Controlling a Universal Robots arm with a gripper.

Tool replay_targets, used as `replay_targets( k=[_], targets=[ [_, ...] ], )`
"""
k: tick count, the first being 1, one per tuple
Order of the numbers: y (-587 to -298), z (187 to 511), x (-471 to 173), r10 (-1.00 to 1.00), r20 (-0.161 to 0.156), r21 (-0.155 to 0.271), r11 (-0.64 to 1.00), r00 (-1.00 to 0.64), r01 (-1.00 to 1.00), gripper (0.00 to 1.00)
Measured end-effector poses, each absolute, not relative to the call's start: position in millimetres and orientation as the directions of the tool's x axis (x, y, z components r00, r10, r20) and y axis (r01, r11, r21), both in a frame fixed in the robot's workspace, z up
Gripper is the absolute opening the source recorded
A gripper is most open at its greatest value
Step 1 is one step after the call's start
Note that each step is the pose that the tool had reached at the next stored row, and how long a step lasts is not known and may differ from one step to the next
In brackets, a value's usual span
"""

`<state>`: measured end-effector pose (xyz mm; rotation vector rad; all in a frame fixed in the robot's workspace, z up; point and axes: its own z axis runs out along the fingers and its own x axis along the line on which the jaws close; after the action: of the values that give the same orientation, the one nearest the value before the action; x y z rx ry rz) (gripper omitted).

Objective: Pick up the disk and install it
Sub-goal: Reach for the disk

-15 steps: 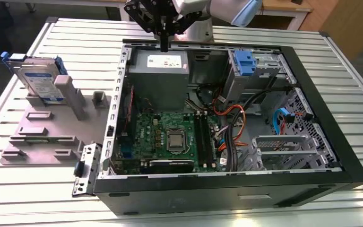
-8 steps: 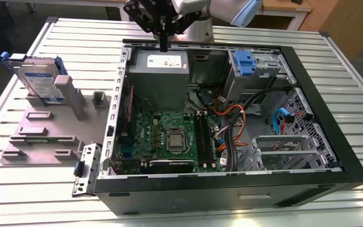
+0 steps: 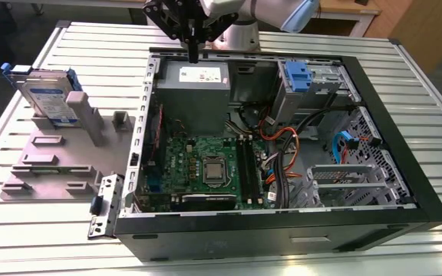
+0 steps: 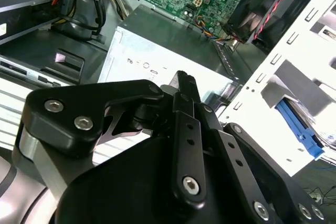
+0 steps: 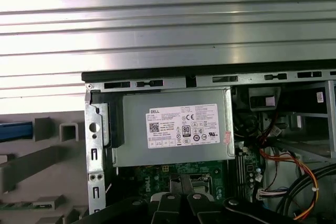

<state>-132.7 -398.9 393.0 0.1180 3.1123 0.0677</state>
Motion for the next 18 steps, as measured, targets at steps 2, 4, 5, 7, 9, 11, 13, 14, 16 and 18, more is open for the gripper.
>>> replay_targets(
  k=[2,4,5,7,9,11,13,14,16,18],
  targets=[
    [-398.9,393.0,-134.4,0.076,-0.025,0.044,0.996,-0.997,0.075,0.11],
    [-398.9,393.0,-135.1,0.076,-0.025,0.044,0.996,-0.997,0.075,0.11],
    [-398.9,393.0,-135.1,0.076,-0.025,0.044,0.996,-0.997,0.075,0.11],
    [-398.9,393.0,-135.2,0.076,-0.025,0.044,0.996,-0.997,0.075,0.11],
    [-398.9,393.0,-135.2,0.076,-0.025,0.044,0.996,-0.997,0.075,0.11],
    [-398.9,393.0,-135.3,0.076,-0.025,0.044,0.996,-0.997,0.075,0.11],
    [-399.0,393.0,-136.0,0.076,-0.025,0.044,0.996,-0.997,0.075,0.11],
    [-399.0,393.0,-136.5,0.076,-0.025,0.044,0.996,-0.997,0.075,0.11],
    [-399.0,393.0,-137.6,0.076,-0.025,0.044,0.996,-0.997,0.075,0.11],
    [-399.0,393.0,-139.4,0.076,-0.024,0.044,0.996,-0.997,0.075,0.11]
  ],
)
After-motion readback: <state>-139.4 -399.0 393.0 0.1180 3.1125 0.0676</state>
